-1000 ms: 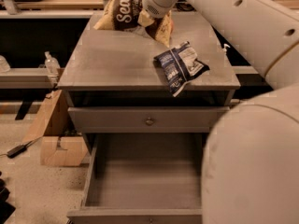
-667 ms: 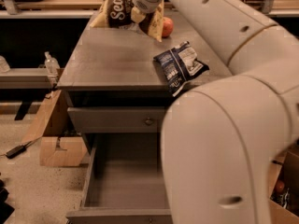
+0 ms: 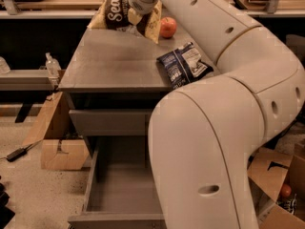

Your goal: Pick brown chip bag from middle drawer and place on counter

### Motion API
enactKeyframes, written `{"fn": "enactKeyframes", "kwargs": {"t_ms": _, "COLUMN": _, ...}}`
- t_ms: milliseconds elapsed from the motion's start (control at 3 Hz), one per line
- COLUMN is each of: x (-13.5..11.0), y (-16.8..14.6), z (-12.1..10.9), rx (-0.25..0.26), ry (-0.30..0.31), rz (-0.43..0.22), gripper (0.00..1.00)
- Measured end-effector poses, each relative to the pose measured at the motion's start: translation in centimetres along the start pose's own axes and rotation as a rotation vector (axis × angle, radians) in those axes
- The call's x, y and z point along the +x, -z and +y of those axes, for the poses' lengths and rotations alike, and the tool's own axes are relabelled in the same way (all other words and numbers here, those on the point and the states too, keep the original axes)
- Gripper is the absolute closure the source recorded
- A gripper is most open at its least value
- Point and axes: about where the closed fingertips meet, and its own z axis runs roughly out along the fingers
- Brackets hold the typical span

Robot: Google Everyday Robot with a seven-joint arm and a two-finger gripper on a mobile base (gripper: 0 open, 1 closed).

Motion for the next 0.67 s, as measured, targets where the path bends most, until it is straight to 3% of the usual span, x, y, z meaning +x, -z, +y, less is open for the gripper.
{"fn": "enactKeyframes", "kwargs": {"t_ms": 333, "x": 0.06, "y": -0.40, "z": 0.28, "rx": -0.005, "ry": 0.002, "rz": 0.004, "gripper": 0.21}}
{"fn": "enactKeyframes", "kwargs": {"t_ms": 667, "x": 0.10, "y": -0.65, "z": 0.46, "rx": -0.009, "ry": 0.003, "rz": 0.006, "gripper": 0.01}}
